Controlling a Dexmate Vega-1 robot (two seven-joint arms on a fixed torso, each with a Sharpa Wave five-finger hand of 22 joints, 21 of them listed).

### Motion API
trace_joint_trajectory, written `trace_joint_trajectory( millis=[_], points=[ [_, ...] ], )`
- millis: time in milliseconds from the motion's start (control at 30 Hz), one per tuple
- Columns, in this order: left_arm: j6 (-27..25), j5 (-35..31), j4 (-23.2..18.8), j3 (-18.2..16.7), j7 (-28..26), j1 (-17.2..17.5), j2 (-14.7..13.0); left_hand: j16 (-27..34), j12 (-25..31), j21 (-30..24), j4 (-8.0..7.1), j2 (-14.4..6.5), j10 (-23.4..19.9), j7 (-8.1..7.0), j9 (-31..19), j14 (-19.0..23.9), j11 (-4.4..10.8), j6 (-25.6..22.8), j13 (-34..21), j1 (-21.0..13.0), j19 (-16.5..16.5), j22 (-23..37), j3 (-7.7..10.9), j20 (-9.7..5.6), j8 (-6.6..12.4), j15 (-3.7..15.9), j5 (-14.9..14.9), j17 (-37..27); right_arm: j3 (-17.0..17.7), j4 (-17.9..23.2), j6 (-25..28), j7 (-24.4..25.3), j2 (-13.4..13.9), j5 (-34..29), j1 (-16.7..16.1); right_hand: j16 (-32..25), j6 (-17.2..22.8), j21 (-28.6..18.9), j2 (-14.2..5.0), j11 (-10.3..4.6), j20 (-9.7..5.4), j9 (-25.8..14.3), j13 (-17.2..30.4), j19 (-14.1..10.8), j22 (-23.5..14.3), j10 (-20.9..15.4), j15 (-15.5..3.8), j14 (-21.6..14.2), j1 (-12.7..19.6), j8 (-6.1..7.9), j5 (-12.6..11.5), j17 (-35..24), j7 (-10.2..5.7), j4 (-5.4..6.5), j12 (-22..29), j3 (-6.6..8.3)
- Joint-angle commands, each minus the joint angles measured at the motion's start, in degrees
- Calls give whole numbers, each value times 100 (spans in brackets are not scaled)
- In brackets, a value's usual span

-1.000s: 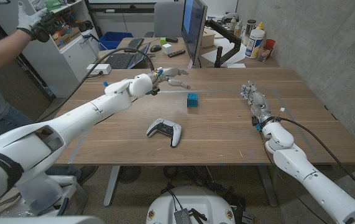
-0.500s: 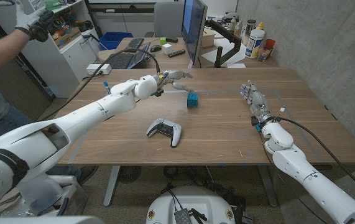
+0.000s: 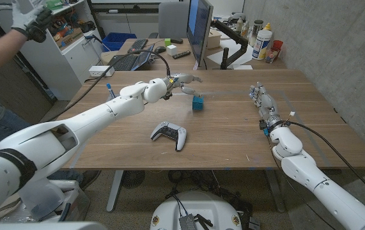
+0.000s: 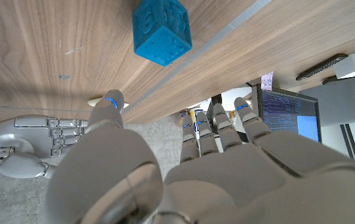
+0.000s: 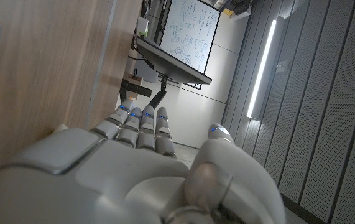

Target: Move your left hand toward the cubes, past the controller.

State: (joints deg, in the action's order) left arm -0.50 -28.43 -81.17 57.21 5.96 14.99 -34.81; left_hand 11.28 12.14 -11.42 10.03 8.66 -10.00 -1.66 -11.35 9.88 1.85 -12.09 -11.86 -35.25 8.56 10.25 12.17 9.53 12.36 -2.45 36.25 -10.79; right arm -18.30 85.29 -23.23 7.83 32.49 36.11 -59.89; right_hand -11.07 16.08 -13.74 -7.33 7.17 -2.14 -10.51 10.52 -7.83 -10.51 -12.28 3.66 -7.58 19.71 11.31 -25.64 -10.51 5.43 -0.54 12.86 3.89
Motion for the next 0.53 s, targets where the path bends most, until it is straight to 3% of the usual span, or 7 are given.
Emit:
trace_joint_trajectory(
  millis=[33, 533],
  points=[
    [-57, -303, -112, 172, 41, -41, -12, 36, 45, -11, -20, 14, -29, -10, -6, 11, 36, -45, -21, -99, 9, 31, 13, 32, 30, 47, 34, -26, -104, 254, -111, 320, 73, -112, -113, -12, 52, 2, 11, 10, -2, -14, 19, -53, -24, -75, 20, -54, -30, 18, -29, -33, -10, 5, 2, -27],
    [55, -330, -310, 113, 136, 72, -192, 42, 53, -16, -34, 18, -50, -15, -7, 32, 47, -80, -22, -162, 16, 32, 6, 31, 35, 56, 41, -28, -211, 904, -194, 1052, 295, -335, -447, -13, 59, 9, 19, -12, 9, -14, 19, -68, -24, -108, 22, -71, -38, 13, -31, -33, -13, 1, 8, -44]
  ],
)
